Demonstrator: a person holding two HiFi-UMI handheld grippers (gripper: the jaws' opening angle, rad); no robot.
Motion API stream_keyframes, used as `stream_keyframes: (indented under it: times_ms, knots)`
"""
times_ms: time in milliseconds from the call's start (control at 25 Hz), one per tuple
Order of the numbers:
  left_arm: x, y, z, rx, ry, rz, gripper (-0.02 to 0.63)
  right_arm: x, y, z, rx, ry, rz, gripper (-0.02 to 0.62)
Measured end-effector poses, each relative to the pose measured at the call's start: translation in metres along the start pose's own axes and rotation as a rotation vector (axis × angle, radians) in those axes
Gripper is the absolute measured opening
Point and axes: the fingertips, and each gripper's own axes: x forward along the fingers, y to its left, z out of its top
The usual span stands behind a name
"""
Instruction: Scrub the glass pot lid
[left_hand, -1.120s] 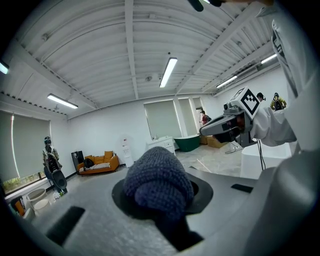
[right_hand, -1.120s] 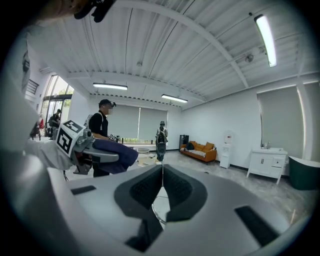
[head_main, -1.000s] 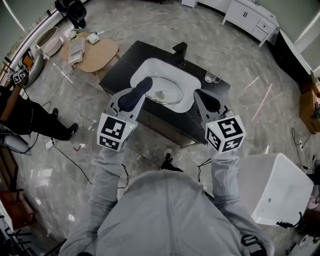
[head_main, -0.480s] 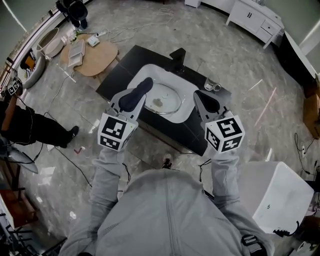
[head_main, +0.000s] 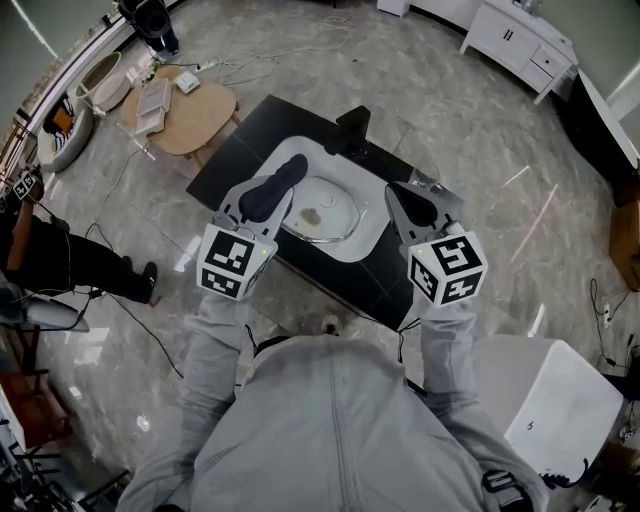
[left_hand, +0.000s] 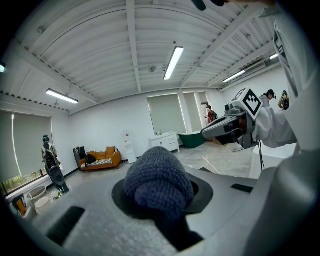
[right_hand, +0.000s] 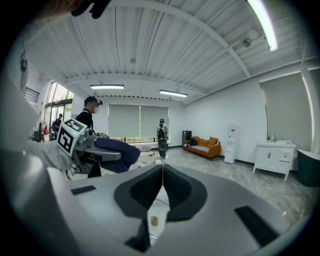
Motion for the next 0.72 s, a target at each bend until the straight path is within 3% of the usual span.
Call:
stream_keyframes:
  times_ms: [720]
  knots:
    - [0.05,0.032,-0.034,-0.027,0.07,-0.033,0.084,0.04,-0.024,-0.029,0.048,0.073,-0.015,0.029]
